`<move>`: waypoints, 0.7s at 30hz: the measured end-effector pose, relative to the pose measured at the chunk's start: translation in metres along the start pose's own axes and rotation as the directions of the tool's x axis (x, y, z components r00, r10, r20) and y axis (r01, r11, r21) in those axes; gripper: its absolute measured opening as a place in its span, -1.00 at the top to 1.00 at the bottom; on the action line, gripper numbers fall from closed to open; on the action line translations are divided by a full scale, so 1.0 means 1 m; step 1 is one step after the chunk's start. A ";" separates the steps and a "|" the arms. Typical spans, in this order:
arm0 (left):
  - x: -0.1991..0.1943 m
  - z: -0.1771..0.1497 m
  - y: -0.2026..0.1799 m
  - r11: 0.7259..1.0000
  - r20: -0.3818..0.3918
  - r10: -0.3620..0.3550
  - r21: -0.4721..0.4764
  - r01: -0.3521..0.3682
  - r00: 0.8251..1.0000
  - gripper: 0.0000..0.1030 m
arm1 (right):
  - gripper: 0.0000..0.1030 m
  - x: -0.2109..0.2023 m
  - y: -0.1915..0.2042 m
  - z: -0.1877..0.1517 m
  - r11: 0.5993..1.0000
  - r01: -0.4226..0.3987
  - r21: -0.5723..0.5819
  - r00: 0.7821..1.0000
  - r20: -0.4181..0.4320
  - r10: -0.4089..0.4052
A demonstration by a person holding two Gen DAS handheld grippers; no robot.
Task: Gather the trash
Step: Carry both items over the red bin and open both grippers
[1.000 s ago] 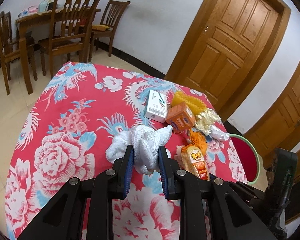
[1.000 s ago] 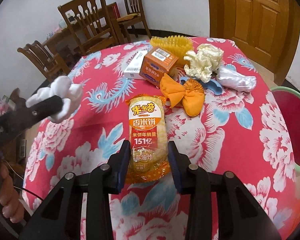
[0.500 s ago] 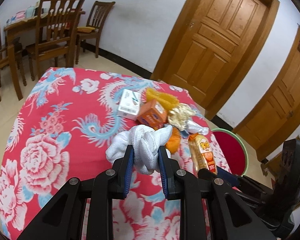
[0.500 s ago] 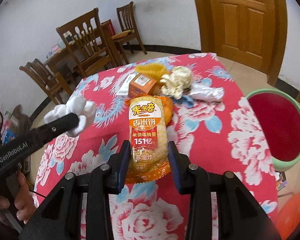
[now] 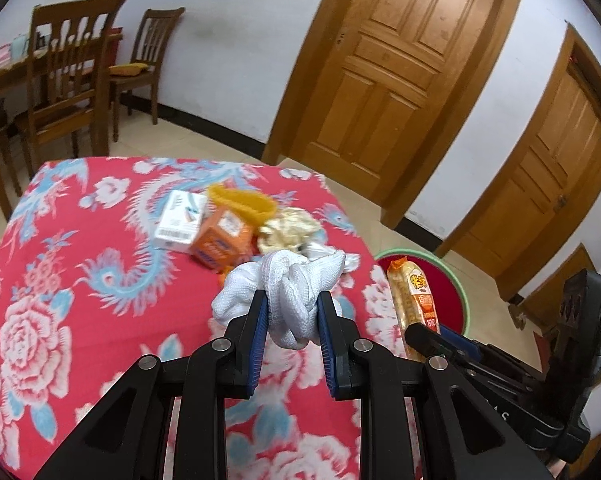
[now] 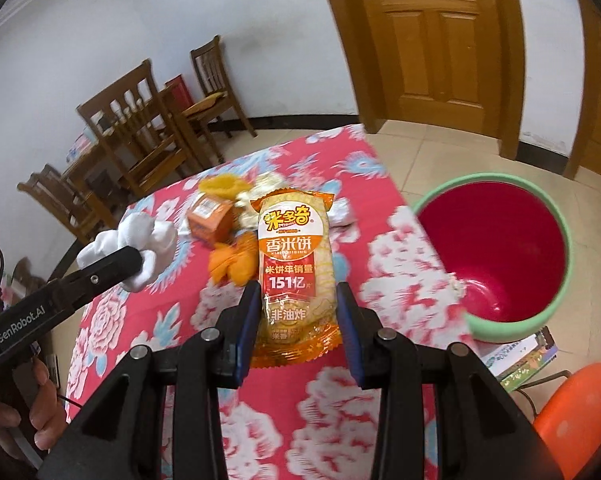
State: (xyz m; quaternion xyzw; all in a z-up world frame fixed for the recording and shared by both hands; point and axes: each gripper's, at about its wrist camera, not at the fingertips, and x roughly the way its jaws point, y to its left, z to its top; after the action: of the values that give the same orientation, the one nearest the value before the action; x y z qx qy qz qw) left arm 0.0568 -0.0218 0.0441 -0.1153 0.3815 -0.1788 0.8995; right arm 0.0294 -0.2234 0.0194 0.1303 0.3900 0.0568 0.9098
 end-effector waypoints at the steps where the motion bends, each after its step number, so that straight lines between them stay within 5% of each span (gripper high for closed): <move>1: 0.003 0.001 -0.005 1.000 -0.004 -0.007 0.006 0.007 1.000 0.53 | 0.21 -0.002 -0.006 0.001 1.000 0.007 0.009 1.000 0.005 -0.007; 21: 0.088 0.009 -0.109 0.979 -0.124 -0.119 0.149 0.138 0.985 0.52 | 0.21 -0.010 -0.122 0.005 0.971 0.127 0.205 0.991 0.019 -0.134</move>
State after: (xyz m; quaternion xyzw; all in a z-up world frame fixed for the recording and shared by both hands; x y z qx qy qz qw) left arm 0.0943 -0.1561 0.0312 -0.0580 0.4091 -0.2725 0.8689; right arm 0.0261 -0.3436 -0.0043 0.1973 0.3865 -0.0455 0.8998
